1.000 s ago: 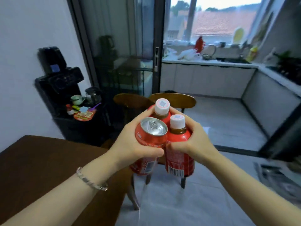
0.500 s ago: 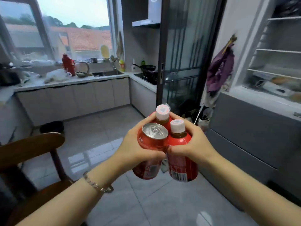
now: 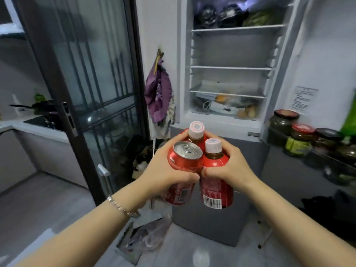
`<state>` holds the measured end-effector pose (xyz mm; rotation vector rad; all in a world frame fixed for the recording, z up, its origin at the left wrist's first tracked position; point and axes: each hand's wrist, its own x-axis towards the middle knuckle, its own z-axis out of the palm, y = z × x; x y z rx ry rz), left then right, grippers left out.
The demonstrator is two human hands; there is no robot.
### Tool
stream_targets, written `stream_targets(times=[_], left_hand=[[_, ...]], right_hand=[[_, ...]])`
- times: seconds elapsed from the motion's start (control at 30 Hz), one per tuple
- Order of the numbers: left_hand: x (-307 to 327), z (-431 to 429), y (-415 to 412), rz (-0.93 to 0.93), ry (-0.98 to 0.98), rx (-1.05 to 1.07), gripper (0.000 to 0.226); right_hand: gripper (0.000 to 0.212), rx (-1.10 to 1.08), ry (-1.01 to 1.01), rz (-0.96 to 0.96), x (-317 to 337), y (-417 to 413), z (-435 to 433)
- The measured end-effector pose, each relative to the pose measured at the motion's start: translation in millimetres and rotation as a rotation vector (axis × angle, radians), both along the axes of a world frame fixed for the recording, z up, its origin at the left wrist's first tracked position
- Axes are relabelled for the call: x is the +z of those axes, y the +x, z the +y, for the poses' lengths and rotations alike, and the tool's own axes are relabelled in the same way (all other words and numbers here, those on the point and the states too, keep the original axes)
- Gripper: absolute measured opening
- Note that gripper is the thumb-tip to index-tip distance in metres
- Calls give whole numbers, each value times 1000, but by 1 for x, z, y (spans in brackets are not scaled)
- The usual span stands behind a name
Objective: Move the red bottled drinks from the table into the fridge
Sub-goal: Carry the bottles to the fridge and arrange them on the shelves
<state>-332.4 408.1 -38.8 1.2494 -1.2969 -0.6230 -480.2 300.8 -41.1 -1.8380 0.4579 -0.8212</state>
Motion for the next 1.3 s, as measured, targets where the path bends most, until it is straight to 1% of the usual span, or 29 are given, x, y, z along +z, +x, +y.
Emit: stream_targets(times=[0.07,0.13,0.27,0.4,0.43,0.5,0.53,0.63,0.77,0.83,0.9,1.0,1.1,1.17,1.23,1.3], left_hand=[[3,-29,9,-6,9,-49,91],[6,-75,23,-20,-11,-112,89],[17,-165,48,-9,-49,-191,88],[34,-270,75,-34,-122,-198,85],[36,-279,78,-37,-127,-202,86],[48,-333,94,-41,-150,-191,89],[52,-340,97,-45,-154,-192,90],[76,-411,124,-37,-197,-216,93],[118,-486,160,-47,-262,-213,94],[141,-516,174,-62,-286,-231,89],[165,-553,190,-97,-288,-291,78],[184,-598,209,-107,-223,-365,64],[186,-630,219,-15,-88,-354,69],[188,-654,227,26,-23,-350,71],[189,-667,230,48,8,-362,59],[192,-678,231,58,26,-385,40]], right_hand=[[83,-35,-4,-11,3,4,-23],[84,-99,-23,-21,5,13,-58],[84,-142,-69,-55,18,32,-138],[85,-149,-154,-79,38,62,-242],[85,-154,-161,-89,40,66,-252],[86,-171,-182,-97,53,82,-305],[85,-179,-191,-91,56,86,-312],[82,-187,-201,-113,82,114,-382],[89,-230,-264,-145,124,149,-454],[83,-262,-271,-169,148,162,-479],[72,-284,-236,-198,169,177,-511],[54,-280,-169,-139,186,194,-549],[39,-312,-97,-18,191,203,-572],[31,-346,-41,12,194,209,-592],[27,-351,-6,36,198,211,-604],[23,-377,17,85,205,211,-616]])
